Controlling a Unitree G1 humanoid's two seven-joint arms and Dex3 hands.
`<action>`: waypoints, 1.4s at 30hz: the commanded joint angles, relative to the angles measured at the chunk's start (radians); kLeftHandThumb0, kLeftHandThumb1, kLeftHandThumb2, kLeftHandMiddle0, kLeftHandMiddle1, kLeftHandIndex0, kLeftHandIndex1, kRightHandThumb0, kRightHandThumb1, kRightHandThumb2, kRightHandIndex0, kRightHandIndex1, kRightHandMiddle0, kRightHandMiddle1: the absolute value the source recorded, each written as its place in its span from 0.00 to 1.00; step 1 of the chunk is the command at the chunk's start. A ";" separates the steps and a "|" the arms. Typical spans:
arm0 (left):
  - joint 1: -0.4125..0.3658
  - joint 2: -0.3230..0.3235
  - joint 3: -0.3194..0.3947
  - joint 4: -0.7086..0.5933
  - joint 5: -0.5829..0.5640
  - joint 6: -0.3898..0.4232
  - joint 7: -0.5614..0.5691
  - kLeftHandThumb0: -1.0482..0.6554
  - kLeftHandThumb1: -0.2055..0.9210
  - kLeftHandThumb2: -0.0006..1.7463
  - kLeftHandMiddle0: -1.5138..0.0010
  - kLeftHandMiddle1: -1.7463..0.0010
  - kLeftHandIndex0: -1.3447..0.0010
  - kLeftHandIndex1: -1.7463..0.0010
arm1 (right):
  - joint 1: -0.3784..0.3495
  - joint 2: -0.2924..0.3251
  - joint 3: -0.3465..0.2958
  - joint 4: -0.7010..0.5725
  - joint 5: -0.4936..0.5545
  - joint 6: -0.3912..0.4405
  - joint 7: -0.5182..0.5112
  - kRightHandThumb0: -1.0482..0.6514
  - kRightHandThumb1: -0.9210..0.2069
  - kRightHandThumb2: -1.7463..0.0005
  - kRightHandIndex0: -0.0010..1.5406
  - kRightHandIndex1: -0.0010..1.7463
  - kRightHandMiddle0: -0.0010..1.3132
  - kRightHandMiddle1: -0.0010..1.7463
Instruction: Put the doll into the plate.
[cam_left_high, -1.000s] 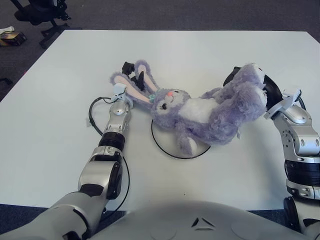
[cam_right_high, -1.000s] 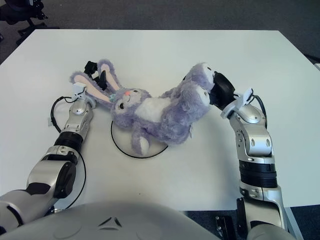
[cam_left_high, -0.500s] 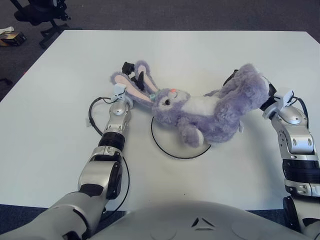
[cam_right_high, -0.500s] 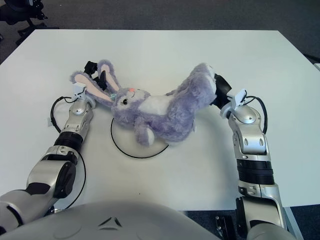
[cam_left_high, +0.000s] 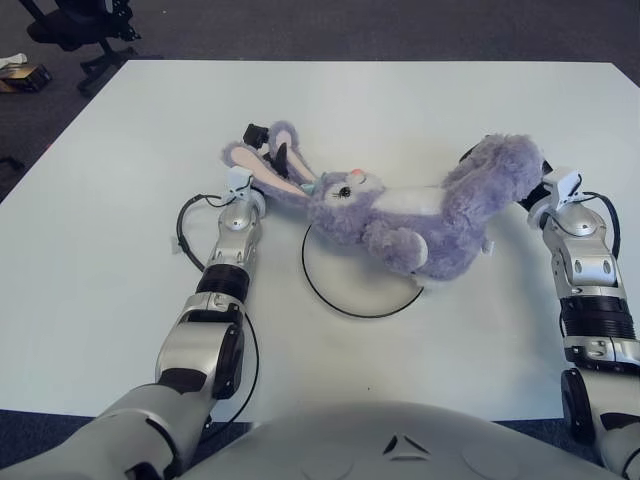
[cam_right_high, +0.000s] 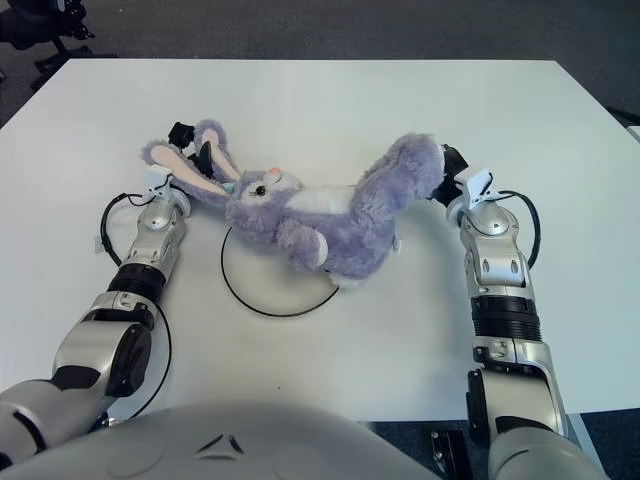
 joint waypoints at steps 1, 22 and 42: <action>0.077 -0.010 -0.002 0.042 0.005 0.043 0.004 0.40 0.90 0.38 0.48 0.00 0.79 0.00 | -0.016 0.012 -0.027 0.017 0.025 -0.002 -0.015 0.61 0.00 0.99 0.57 0.51 0.42 0.74; 0.072 -0.012 -0.003 0.046 0.009 0.043 0.011 0.40 0.90 0.38 0.48 0.00 0.79 0.00 | -0.021 0.026 -0.051 0.005 0.030 0.008 -0.074 0.61 0.00 0.97 0.56 0.52 0.39 0.77; 0.070 -0.011 -0.002 0.051 0.009 0.044 0.013 0.40 0.89 0.38 0.48 0.00 0.79 0.00 | -0.016 0.059 -0.055 0.024 0.024 0.064 -0.158 0.61 0.00 0.97 0.56 0.50 0.39 0.79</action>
